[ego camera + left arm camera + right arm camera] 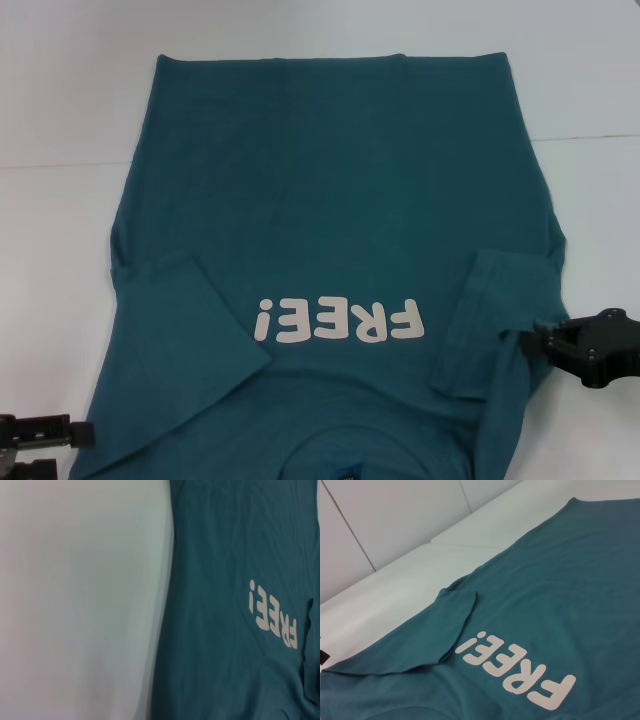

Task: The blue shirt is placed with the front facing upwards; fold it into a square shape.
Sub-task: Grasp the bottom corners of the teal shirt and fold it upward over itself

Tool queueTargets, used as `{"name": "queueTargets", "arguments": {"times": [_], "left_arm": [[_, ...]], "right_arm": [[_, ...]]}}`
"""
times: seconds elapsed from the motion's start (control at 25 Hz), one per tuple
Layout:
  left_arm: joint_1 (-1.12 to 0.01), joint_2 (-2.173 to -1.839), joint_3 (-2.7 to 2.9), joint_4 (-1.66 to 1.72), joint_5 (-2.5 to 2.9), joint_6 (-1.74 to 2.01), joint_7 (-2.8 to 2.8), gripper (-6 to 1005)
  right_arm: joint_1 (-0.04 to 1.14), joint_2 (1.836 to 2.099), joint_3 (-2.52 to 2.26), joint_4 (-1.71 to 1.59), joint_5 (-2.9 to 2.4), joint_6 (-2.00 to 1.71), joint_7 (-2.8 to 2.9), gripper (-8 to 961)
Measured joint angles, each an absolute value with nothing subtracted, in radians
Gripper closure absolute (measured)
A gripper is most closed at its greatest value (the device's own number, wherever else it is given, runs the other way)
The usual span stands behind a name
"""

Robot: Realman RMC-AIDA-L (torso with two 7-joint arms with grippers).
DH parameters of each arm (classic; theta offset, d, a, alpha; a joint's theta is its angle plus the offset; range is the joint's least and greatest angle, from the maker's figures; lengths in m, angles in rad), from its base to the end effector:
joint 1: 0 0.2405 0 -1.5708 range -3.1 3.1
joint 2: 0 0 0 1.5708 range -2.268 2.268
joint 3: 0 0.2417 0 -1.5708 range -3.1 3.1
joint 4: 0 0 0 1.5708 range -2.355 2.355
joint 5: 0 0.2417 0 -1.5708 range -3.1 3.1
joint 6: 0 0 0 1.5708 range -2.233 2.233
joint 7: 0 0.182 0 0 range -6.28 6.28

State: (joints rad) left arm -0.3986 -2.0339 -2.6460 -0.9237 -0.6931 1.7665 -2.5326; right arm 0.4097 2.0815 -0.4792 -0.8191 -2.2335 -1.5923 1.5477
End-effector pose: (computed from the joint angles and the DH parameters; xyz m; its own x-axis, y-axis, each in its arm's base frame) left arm -0.3454 0.2966 0.0439 -0.0891 0.9616 0.2597 0.9950 0.0740 0.0671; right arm 0.3293 0.3307 0.0206 0.7061 -0.5502 -0.4457 -0.6829 -0.6955 -0.2235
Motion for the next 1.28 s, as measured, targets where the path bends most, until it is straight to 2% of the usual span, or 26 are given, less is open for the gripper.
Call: {"name": "queueTargets", "arguments": {"times": [0.56, 1.28], "left_arm": [[-0.411, -2.043, -2.646, -0.909, -0.642, 1.743, -2.557, 114], [-0.443, -2.036, -2.641, -0.85, -0.639, 1.711, -2.565, 104]], "right_arm": [[0.418, 2.079, -0.504, -0.819, -2.233, -1.562, 1.546, 916], [0.424, 2.068, -0.508, -0.805, -2.233, -1.552, 1.545, 914]]}}
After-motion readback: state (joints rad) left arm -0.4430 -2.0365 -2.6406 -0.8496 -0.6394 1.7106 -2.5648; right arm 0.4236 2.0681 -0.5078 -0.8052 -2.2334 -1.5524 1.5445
